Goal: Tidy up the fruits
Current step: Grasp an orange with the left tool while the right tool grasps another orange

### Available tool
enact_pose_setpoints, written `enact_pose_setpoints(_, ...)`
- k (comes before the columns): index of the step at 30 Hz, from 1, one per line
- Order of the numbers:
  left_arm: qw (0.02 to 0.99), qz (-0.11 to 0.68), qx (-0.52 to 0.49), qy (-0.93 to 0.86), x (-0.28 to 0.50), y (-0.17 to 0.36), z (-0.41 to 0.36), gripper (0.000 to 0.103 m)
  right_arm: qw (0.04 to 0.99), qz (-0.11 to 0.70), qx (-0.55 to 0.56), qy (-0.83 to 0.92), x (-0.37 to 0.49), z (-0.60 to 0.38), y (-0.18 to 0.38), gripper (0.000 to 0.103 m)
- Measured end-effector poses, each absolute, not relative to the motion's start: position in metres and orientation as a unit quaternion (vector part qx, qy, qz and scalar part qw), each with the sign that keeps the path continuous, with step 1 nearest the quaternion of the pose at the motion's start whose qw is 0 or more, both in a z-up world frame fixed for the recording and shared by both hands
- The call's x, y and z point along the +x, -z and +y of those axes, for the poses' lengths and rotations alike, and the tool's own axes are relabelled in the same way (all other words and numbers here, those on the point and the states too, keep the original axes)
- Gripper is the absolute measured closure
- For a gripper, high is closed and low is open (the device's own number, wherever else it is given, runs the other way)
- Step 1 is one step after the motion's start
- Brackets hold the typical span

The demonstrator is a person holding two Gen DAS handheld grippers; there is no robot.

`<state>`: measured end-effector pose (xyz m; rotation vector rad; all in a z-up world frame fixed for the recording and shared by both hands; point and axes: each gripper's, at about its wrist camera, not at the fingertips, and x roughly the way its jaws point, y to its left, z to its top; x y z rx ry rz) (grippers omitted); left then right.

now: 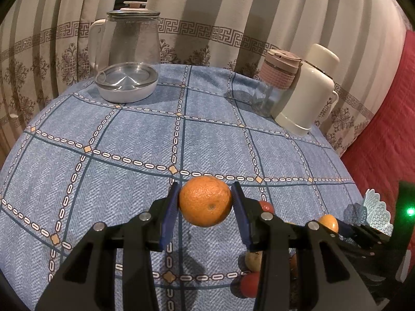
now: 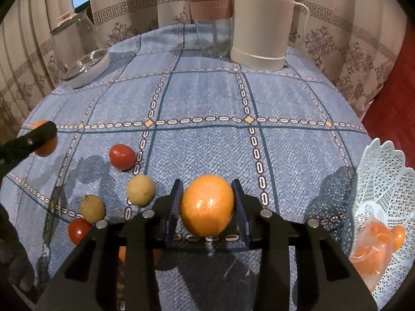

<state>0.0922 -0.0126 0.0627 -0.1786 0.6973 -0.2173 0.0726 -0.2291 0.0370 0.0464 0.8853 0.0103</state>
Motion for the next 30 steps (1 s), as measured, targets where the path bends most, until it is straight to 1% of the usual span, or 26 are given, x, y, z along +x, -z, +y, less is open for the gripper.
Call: enact_pose_setpoints(30,0.936,0.321,-0.079,0.121,0.077,-0.073,-0.022,0.062,0.94,0.336,0.054,0.0,0.013,-0.247,-0.119,0.063)
